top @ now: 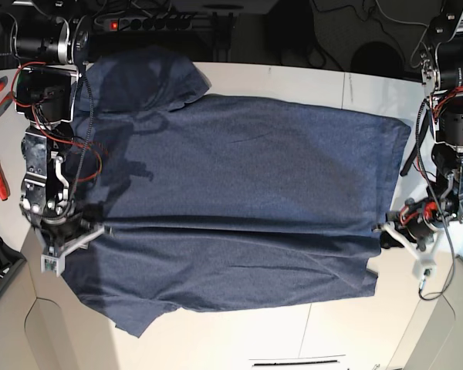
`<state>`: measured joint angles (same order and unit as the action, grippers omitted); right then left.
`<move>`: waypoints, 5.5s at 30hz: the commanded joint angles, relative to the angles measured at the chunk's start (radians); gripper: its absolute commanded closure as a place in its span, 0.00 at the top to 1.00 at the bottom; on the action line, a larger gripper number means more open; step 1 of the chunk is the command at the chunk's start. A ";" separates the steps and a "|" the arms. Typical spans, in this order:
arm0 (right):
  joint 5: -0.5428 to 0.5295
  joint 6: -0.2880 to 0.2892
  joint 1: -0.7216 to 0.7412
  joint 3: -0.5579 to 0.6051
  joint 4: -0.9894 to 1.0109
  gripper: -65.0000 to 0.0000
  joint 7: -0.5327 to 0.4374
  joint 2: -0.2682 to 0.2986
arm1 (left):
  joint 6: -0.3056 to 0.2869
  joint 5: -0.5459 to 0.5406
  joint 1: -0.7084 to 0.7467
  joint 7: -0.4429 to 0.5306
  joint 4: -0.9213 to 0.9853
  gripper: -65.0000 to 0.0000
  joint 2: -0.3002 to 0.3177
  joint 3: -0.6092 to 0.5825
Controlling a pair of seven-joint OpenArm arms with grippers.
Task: Layout the t-shirt on the table in an organized manner, then fold the t-shirt properly
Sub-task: 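Grasp the shirt edges with both grippers and pull them taut, then release the shirt and lift both grippers away, then grasp the shirt collar corner with the right gripper and the hem corner with the left, then lift the shirt by both corners and pull it toward the robot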
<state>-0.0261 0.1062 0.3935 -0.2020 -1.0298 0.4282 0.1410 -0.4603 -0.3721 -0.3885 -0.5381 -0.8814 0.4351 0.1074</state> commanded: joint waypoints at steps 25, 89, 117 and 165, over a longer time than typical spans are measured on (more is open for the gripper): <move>0.100 -0.014 -0.602 -0.053 -0.751 0.28 0.230 0.227 | -0.158 -0.265 0.087 -0.153 -0.227 0.37 0.247 0.217; -0.715 0.377 -0.632 -0.404 -0.370 0.00 0.317 0.027 | -0.093 -0.393 0.153 -0.215 -0.226 0.37 0.262 0.291; -0.715 0.381 -0.632 -0.404 -0.370 0.00 0.317 0.027 | -0.238 -0.754 0.495 -0.469 -0.227 0.37 0.061 0.528; -0.760 0.418 -0.653 -0.441 -0.451 0.00 0.421 0.028 | -0.238 -0.735 0.575 -0.445 -0.227 0.00 -0.025 0.554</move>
<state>-0.7662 0.5125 -0.2577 -0.6353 -1.4624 0.8577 0.1551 -0.6926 -1.0874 0.1883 -0.9966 -1.0958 0.3904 0.6563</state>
